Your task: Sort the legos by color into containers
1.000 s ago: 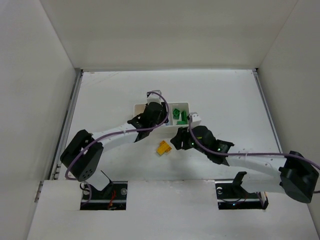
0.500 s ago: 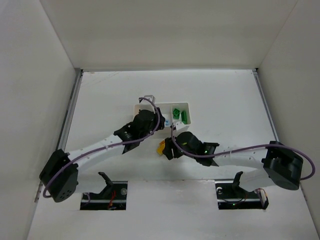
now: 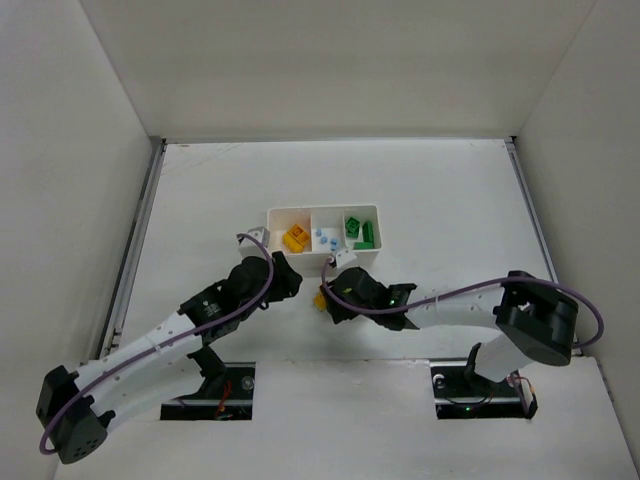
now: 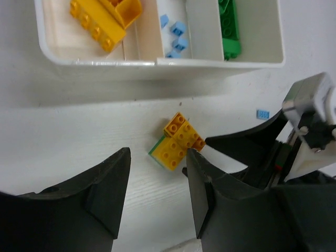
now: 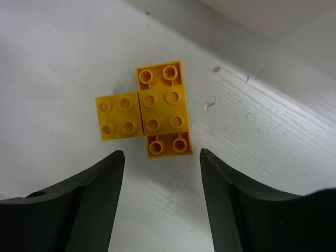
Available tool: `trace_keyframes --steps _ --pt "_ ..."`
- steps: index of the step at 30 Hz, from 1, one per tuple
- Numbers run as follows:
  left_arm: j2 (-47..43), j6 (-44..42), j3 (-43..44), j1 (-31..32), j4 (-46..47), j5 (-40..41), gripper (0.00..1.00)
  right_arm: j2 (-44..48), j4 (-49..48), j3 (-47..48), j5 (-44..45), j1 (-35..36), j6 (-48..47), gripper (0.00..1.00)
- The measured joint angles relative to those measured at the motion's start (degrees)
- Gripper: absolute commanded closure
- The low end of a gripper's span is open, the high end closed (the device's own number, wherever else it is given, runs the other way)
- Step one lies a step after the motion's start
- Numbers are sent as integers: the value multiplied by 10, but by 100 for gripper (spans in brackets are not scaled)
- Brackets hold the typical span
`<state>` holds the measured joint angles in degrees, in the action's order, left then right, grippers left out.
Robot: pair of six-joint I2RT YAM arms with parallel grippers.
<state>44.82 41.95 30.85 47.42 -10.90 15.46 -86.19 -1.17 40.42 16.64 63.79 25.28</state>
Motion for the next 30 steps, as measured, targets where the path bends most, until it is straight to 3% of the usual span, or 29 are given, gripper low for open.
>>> trace_keyframes --steps 5,11,16,30 --pt "11 24 -37 10 -7 -27 52 -26 3 28 9 0 -19 40" --pt "23 49 -73 21 14 -49 50 -44 3 37 7 0 -32 61" --pt "27 84 -100 21 55 -51 44 -45 2 38 5 -2 -30 71" --pt "64 168 -162 11 284 -84 42 66 -3 36 -38 -48 -3 72"
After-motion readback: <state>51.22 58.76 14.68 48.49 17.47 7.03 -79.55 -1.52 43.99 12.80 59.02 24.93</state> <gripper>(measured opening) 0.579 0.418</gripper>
